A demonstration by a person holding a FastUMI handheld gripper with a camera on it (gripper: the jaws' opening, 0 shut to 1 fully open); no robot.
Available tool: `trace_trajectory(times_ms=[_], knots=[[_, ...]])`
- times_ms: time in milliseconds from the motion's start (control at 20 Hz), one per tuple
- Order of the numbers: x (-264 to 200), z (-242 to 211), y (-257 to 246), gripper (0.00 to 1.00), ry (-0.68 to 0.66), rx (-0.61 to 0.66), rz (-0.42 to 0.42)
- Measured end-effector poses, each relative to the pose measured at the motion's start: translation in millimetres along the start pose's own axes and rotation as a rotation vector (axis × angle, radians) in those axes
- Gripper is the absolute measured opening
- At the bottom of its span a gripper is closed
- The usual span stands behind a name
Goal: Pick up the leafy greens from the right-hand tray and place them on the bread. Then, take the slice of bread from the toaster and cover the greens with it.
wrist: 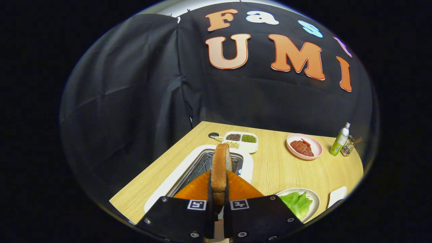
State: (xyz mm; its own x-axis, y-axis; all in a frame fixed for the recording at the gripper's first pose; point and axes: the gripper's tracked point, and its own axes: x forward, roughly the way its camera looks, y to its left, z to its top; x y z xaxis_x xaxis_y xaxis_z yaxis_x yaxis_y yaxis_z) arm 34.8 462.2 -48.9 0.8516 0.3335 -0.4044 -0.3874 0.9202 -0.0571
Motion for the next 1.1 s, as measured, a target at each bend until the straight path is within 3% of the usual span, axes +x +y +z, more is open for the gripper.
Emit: trace_trajectory(times_ms=[700,1100], knots=[[-54,67,-8,0.10,-0.140,0.082,0.079],[-77,56,-50,0.10,-0.153,0.099,0.058]])
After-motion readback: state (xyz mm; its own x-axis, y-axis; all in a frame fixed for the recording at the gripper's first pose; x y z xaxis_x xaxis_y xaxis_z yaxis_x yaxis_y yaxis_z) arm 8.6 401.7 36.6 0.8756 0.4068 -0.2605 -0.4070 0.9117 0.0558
